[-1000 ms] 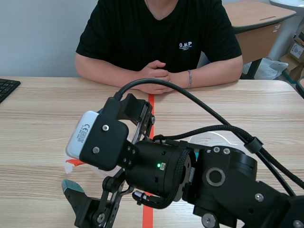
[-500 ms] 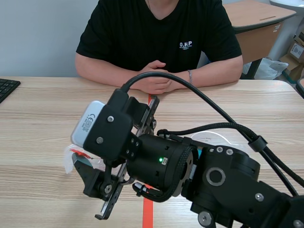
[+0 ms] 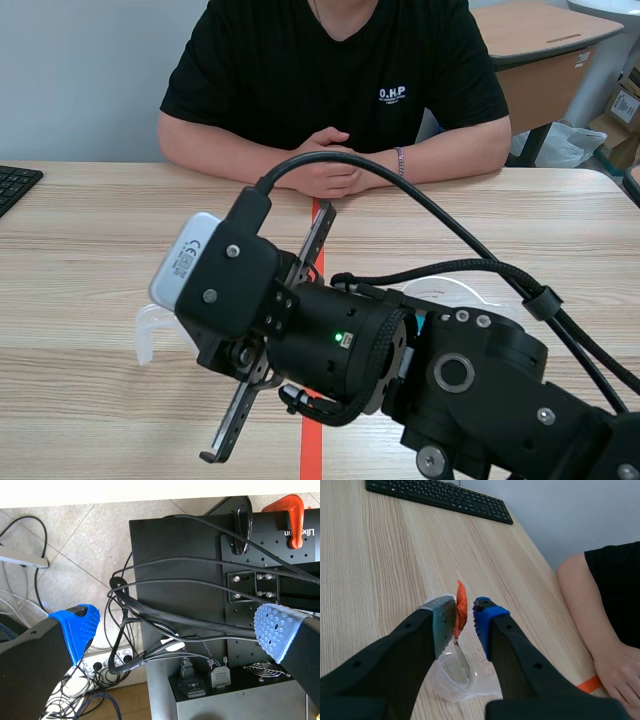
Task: Do the redox reaction experiment.
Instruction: 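Lift the metal plate out of the left beaker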
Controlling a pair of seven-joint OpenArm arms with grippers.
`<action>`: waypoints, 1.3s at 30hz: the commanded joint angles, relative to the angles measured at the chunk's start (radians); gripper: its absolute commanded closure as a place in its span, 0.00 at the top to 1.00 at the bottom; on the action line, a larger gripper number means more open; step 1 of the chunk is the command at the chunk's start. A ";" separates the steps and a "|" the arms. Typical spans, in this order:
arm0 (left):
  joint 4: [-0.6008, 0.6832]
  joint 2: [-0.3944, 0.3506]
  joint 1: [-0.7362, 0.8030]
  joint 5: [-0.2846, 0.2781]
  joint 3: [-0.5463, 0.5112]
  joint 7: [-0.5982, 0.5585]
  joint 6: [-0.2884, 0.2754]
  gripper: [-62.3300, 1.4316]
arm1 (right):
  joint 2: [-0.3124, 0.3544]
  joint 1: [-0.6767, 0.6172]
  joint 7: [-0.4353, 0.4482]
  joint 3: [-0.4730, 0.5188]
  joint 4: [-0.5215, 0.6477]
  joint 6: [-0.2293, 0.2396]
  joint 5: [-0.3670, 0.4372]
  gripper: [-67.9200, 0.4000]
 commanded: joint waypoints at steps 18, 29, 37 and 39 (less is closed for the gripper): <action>0.004 -0.003 0.002 -0.003 0.003 -0.003 -0.002 1.00 | -0.006 0.018 -0.034 0.065 0.081 -0.006 0.087 0.03; 0.004 -0.003 0.002 -0.004 0.003 -0.003 -0.003 0.87 | -0.006 0.034 -0.193 0.068 0.220 0.015 0.180 0.03; 0.005 -0.003 0.002 -0.006 0.003 -0.003 -0.003 0.54 | 0.000 0.033 -0.299 0.101 0.353 0.016 0.230 0.03; 0.005 -0.003 0.002 -0.006 0.003 -0.003 -0.003 0.48 | 0.003 0.033 -0.310 0.121 0.380 0.023 0.246 0.03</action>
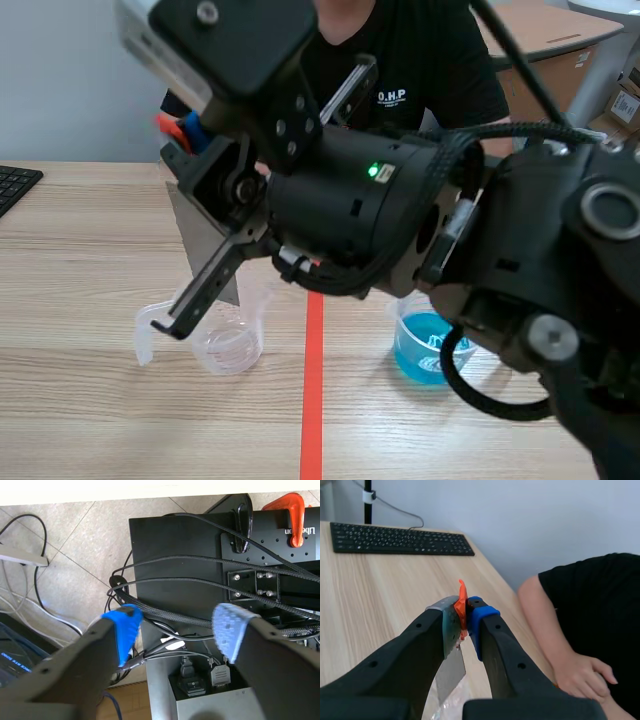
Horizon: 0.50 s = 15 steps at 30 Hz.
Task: Do the redox reaction experiment.
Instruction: 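Lift the metal plate out of the left beaker, then move the plate over the blue solution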
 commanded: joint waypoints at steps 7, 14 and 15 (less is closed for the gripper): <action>0.005 -0.003 0.002 -0.006 0.003 -0.010 -0.002 0.27 | 0.063 0.008 -0.014 0.080 0.108 0.045 0.066 0.03; 0.005 -0.003 0.002 -0.006 0.003 -0.010 -0.002 0.13 | 0.171 -0.048 -0.017 0.163 0.176 0.045 0.138 0.03; 0.005 -0.003 0.002 -0.006 0.003 -0.010 -0.002 0.13 | 0.185 -0.064 -0.016 0.179 0.190 0.045 0.138 0.03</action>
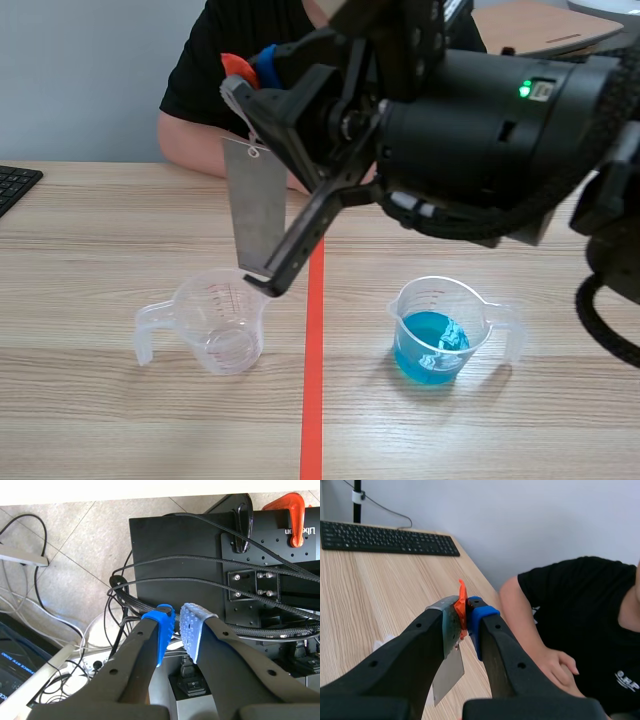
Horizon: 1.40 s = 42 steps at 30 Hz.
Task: Do the redox reaction experiment.
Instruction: 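Move the plate over the blue solution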
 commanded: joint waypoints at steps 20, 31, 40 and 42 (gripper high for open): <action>0.005 -0.003 0.002 -0.005 0.003 -0.010 -0.002 0.09 | 0.254 -0.391 0.192 0.468 0.130 0.021 0.095 0.03; 0.005 -0.003 0.002 -0.005 0.003 -0.010 -0.002 0.09 | 0.316 -0.586 0.282 0.674 0.130 0.020 0.124 0.03; 0.005 -0.003 0.002 -0.005 0.003 -0.013 -0.002 0.09 | 0.325 -0.648 0.301 0.761 0.122 0.023 0.132 0.03; 0.005 -0.003 0.002 -0.005 0.003 -0.013 -0.002 0.09 | 0.325 -0.648 0.301 0.771 0.112 0.023 0.132 0.03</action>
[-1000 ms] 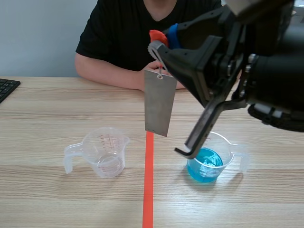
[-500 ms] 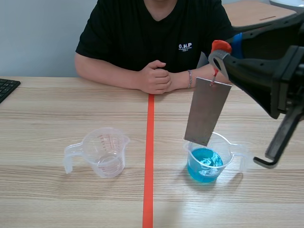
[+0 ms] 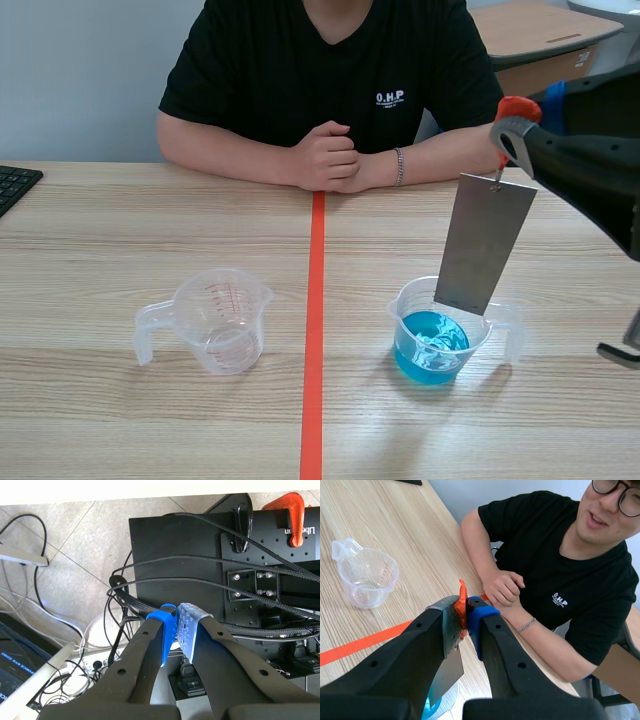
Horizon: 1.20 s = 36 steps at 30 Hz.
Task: Do the redox reaction experiment.
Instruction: 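Move the plate over the blue solution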
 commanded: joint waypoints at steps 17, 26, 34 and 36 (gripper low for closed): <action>0.005 -0.003 0.002 -0.006 0.003 -0.012 -0.003 0.09 | 0.032 0.051 0.078 0.019 -0.076 0.011 0.053 0.03; 0.005 -0.006 0.002 -0.006 0.003 -0.010 -0.002 0.09 | 0.032 0.053 0.081 0.019 -0.076 0.032 0.063 0.03; 0.008 -0.099 -0.003 -0.015 0.003 -0.060 -0.048 0.09 | 0.028 0.053 0.082 0.019 -0.076 0.032 0.063 0.03; 0.018 -0.143 -0.006 -0.029 0.003 -0.091 -0.079 0.09 | 0.026 0.053 0.082 0.019 -0.076 0.032 0.063 0.03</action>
